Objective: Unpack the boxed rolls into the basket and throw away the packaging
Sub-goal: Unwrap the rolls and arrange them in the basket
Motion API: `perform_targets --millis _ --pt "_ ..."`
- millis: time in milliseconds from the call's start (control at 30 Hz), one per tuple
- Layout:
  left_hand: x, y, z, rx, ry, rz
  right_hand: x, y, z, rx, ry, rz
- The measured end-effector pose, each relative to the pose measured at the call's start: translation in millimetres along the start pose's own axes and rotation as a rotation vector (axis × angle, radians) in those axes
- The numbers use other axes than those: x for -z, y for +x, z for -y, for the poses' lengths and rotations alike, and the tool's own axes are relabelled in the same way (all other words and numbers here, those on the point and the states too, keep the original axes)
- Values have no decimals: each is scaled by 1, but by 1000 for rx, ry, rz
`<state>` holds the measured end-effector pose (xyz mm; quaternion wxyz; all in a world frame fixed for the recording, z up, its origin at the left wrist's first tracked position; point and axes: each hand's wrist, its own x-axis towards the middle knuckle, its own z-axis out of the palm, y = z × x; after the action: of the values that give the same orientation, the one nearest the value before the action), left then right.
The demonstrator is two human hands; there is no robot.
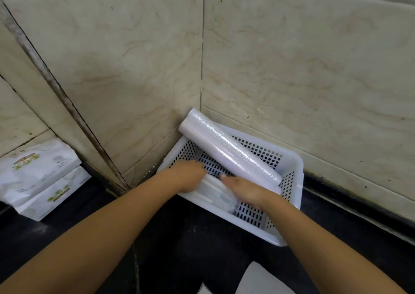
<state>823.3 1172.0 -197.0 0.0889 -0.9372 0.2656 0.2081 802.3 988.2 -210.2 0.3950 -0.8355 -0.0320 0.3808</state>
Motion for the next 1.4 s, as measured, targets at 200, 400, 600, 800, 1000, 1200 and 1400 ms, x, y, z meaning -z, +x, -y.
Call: perform_targets --millis 200,400,600,800,1000,1200,1400 --pt "3 6 1 63 -184 112 -10 -14 1 217 -587 14" --pt "11 -3 4 -16 -185 410 -8 -22 2 249 -559 12" --pt "21 -4 4 73 -503 95 26 -20 12 434 -547 -668" --pt "52 -8 4 142 -485 -112 11 2 0 292 -728 -742" --pt "49 13 -22 -16 -236 -371 45 -25 17 492 -383 -893" --pt "40 51 -32 18 -11 -411 85 -19 34 415 -381 -861" --pt "12 21 -46 119 6 -454 63 11 12 359 -437 -740"
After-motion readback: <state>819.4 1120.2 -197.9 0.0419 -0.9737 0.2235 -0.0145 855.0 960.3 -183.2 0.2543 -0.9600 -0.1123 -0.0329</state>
